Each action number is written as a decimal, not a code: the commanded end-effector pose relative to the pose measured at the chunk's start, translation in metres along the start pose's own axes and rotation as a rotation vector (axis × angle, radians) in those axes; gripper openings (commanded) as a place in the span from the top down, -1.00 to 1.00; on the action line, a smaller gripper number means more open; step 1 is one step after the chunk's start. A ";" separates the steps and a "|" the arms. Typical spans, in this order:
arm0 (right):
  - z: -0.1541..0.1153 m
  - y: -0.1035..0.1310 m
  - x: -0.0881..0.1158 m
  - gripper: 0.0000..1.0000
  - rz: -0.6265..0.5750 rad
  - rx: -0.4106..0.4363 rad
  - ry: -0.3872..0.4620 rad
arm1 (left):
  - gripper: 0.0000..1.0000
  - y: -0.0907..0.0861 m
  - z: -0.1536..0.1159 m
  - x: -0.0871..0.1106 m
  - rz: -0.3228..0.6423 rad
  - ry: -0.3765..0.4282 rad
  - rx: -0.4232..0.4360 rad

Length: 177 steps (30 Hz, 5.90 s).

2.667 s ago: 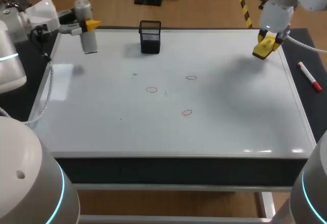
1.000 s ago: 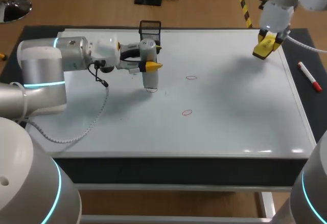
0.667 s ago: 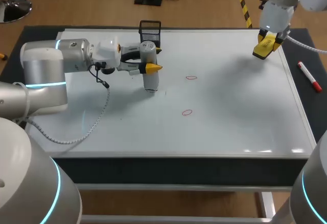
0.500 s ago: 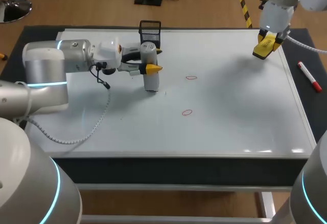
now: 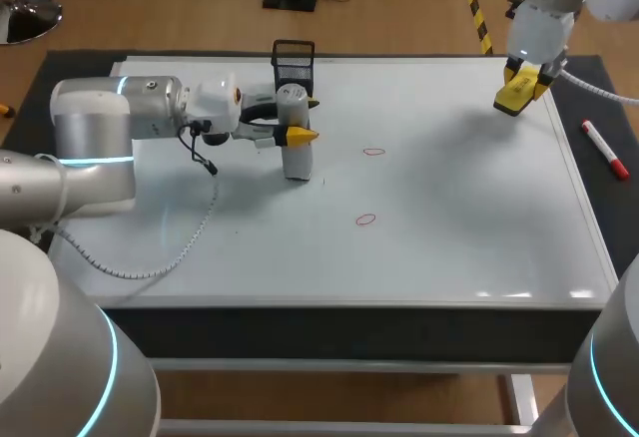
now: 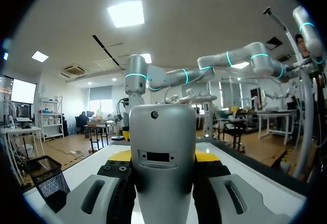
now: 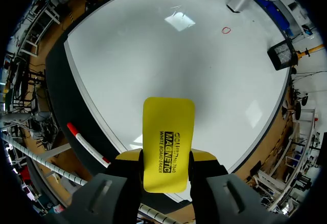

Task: Pick up the inspection probe, press it on each red-marked spot on the whiteboard one by one, put down the probe, pick up the eraser, and wipe off all the red marks.

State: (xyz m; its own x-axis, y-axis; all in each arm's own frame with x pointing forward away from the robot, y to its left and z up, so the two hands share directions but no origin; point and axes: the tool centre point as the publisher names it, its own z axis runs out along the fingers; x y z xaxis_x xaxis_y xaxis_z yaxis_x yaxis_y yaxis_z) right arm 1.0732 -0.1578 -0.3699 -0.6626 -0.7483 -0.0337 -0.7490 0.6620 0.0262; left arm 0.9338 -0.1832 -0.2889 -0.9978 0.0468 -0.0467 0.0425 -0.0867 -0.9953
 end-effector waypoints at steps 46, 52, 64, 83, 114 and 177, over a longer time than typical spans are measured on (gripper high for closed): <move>-0.001 -0.001 0.000 1.00 -0.002 0.001 0.003 | 1.00 -0.065 -0.190 0.003 0.079 -0.361 -0.079; -0.001 -0.001 0.000 1.00 -0.002 0.001 0.003 | 1.00 -0.064 -0.222 0.004 0.055 -0.413 -0.075; -0.001 -0.001 0.000 1.00 -0.002 0.001 0.003 | 1.00 -0.062 -0.251 0.001 0.020 -0.472 -0.069; -0.004 0.107 -0.050 1.00 -0.273 -0.009 -0.041 | 1.00 -0.062 -0.251 0.001 0.020 -0.472 -0.069; 0.018 0.363 -0.171 1.00 -0.946 0.009 -0.003 | 1.00 -0.062 -0.251 0.001 0.020 -0.472 -0.069; 0.090 0.339 -0.202 1.00 -0.870 -0.052 0.050 | 1.00 -0.062 -0.251 0.001 0.020 -0.472 -0.069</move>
State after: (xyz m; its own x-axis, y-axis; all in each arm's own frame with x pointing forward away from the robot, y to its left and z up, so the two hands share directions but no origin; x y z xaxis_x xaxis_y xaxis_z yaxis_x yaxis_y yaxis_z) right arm 0.9542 0.2343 -0.4336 0.1434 -0.9896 -0.0130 -0.9874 -0.1440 0.0655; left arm 0.9424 0.0721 -0.2486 -0.9106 -0.4115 -0.0372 0.0472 -0.0141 -0.9988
